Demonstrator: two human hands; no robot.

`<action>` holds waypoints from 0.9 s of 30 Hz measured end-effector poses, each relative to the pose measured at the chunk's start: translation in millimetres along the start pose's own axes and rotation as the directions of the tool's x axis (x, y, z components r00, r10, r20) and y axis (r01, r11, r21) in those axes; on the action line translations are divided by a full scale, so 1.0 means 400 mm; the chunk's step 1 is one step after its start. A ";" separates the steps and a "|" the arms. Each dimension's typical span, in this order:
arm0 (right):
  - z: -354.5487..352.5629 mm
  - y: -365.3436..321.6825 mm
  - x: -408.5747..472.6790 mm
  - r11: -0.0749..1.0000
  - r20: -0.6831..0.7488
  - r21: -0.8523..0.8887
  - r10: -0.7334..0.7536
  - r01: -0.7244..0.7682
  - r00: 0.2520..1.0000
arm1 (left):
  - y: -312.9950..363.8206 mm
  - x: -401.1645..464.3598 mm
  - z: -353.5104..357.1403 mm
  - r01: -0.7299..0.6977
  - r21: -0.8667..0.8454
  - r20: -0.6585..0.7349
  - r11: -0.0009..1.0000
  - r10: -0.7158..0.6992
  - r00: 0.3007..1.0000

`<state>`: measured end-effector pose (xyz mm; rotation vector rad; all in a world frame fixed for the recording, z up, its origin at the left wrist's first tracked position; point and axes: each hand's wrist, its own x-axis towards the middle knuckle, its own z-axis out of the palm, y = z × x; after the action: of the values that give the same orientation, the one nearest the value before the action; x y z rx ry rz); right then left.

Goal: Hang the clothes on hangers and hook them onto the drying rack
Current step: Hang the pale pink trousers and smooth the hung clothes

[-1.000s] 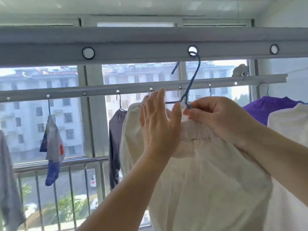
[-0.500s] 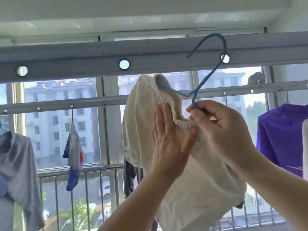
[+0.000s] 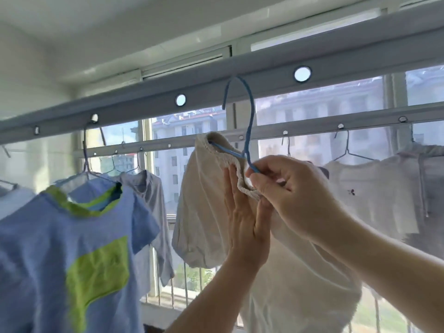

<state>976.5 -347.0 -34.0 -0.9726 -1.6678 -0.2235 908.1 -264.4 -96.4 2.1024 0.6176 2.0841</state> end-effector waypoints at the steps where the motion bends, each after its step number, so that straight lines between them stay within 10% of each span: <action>1: 0.029 -0.016 0.007 0.999 0.033 0.032 0.003 -0.004 0.999 | -0.018 0.000 -0.033 0.011 0.026 -0.018 1.000 -0.011 1.000; 27: 0.238 -0.088 0.096 0.756 0.195 0.572 0.252 -0.319 0.948 | -0.106 0.072 -0.290 0.192 0.130 0.124 0.973 -0.208 0.970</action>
<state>882.8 -293.9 -21.4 -0.7375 -1.5077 0.5531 785.2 -238.4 -79.4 2.1207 0.9109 1.8204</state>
